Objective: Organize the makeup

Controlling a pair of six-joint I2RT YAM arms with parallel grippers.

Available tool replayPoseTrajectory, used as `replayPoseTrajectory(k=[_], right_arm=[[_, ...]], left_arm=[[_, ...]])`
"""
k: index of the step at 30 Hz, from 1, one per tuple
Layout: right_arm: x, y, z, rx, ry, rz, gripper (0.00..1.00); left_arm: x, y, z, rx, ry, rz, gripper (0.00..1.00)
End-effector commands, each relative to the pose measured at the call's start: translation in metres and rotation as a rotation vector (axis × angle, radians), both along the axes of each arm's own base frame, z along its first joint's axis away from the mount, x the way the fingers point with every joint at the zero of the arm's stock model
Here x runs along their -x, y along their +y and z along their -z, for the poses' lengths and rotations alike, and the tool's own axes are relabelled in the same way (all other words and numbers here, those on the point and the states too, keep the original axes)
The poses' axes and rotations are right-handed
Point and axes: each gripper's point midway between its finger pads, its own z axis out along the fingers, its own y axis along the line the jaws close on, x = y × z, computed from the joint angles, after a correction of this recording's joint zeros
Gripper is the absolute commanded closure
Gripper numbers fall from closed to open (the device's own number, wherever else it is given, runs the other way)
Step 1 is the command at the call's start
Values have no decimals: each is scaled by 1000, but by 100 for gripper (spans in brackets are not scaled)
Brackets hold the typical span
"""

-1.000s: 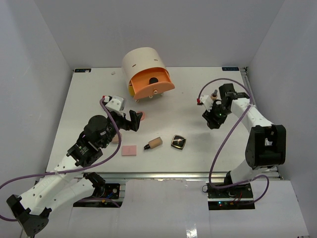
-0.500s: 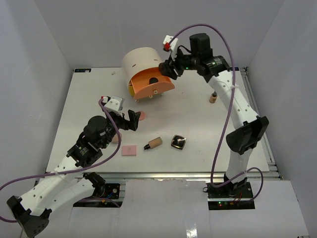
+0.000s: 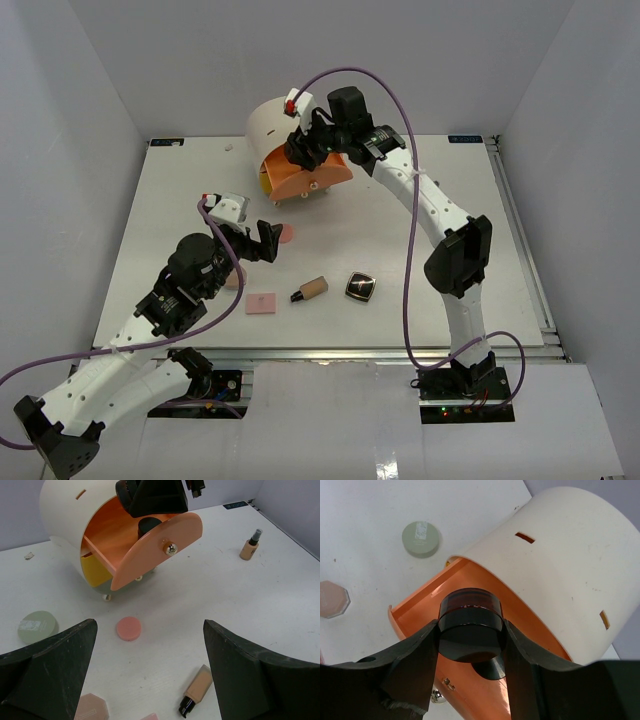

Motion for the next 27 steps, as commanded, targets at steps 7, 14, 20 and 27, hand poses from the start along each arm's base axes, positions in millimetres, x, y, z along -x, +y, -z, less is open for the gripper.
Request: replayPoseTrajectory(k=[7, 14, 20, 27], right_arm=[[-10, 15, -34, -77, -104, 20, 44], [-7, 20, -35, -78, -108, 6, 26], [2, 18, -50, -98, -123, -9, 20], [38, 2, -94, -149, -146, -106, 20]], left_arm=[[1, 6, -8, 18, -30, -19, 2], [0, 7, -7, 15, -30, -26, 2], [0, 8, -7, 18, -31, -28, 2], [0, 2, -4, 14, -25, -1, 2]])
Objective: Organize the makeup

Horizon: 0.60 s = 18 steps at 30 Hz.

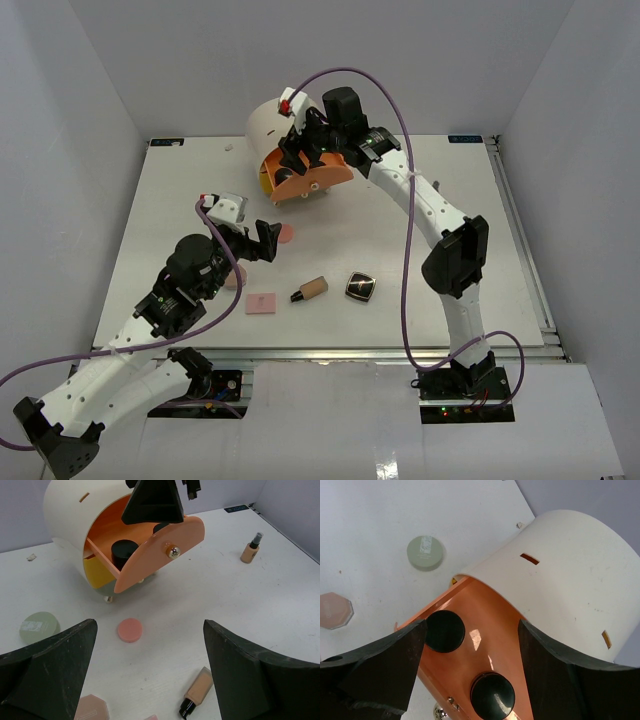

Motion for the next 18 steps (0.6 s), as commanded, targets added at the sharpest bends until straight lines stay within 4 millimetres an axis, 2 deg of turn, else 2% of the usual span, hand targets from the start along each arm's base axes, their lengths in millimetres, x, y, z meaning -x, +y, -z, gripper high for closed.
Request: replayPoseTrajectory(k=[1, 4, 5, 7, 8, 10, 11, 13, 14, 16, 17, 18], right_arm=[[44, -17, -85, -115, -100, -120, 20], [72, -38, -90, -122, -89, -207, 24], [82, -40, -74, -113, -46, -254, 28], [110, -67, -78, -121, -72, -331, 48], [125, -79, -67, -119, -51, -362, 59], [142, -95, -49, -95, -71, -394, 65], [153, -106, -33, -74, -79, -403, 68], [179, -128, 2, -49, -83, -425, 74], [189, -135, 13, -43, -105, -446, 80], [207, -149, 27, -46, -196, -488, 86], [218, -158, 26, -60, -288, -515, 88], [221, -161, 43, -54, -287, -537, 88]], left_arm=[[1, -4, -1, 4, -12, 25, 2], [2, -15, 4, -1, 3, 81, 4], [4, -20, 4, 1, 5, 112, 7], [2, -35, 16, -4, 56, 162, 14], [2, -44, 23, -12, 82, 204, 20], [1, -58, 33, -16, 130, 260, 32], [0, -70, 41, -24, 167, 307, 44], [-4, -84, 50, -38, 218, 358, 57], [-7, -95, 55, -48, 253, 394, 64], [-12, -107, 52, -53, 266, 434, 70], [-18, -115, 61, -75, 295, 452, 71], [-21, -121, 64, -90, 304, 472, 72]])
